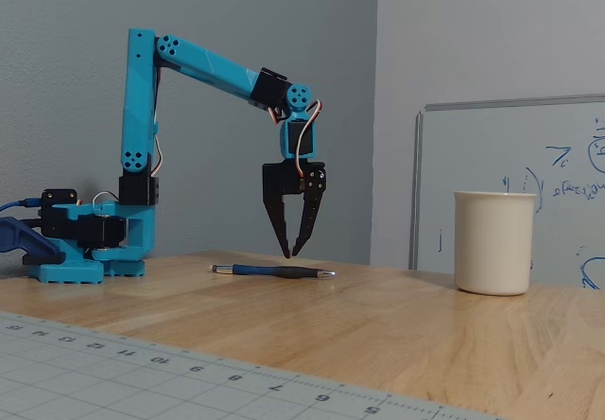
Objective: Touch the pen.
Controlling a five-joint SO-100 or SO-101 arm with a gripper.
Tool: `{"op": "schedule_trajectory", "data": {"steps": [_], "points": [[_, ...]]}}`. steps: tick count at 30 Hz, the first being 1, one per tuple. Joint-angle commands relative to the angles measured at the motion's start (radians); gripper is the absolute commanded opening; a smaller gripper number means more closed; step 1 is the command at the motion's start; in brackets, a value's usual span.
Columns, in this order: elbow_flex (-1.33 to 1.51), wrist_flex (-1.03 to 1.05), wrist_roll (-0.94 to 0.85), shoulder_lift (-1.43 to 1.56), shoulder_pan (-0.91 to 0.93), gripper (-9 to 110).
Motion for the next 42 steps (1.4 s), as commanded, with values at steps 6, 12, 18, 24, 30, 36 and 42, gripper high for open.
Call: {"op": "schedule_trajectory", "data": {"steps": [6, 12, 18, 24, 30, 36, 42], "points": [[-0.057, -0.008, 0.014, 0.006, -0.011, 1], [-0.055, -0.006, 0.014, -0.011, -0.011, 1], [-0.058, -0.008, 0.014, -0.035, -0.011, 1], [-0.057, -0.008, 0.014, -0.037, -0.012, 1], [-0.06, -0.008, 0.014, -0.035, -0.012, 1], [-0.06, -0.006, 0.014, -0.035, -0.011, 1], [-0.06, -0.006, 0.003, -0.035, -0.002, 1]]}}
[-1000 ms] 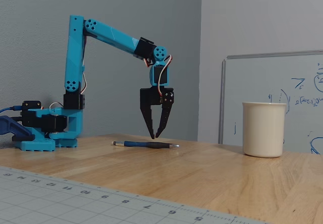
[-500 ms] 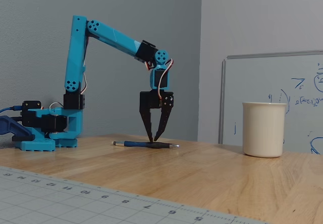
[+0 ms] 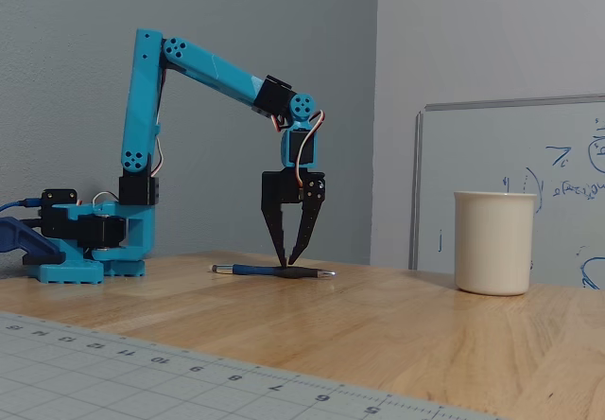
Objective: Touch the pen.
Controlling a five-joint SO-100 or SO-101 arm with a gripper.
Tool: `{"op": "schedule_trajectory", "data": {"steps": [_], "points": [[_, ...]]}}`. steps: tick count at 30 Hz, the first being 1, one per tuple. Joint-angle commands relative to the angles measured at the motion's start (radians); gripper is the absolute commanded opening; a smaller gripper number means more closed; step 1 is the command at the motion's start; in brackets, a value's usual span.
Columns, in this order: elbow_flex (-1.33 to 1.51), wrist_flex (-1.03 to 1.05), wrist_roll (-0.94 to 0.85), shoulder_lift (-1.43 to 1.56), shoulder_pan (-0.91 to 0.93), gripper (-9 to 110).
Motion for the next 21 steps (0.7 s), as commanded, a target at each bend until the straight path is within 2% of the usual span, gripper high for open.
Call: {"op": "schedule_trajectory", "data": {"steps": [1, 21], "points": [[-0.061, -0.006, 0.005, 0.018, -0.002, 1], [-0.069, -0.006, 0.0, 0.018, -0.002, 1]]}}
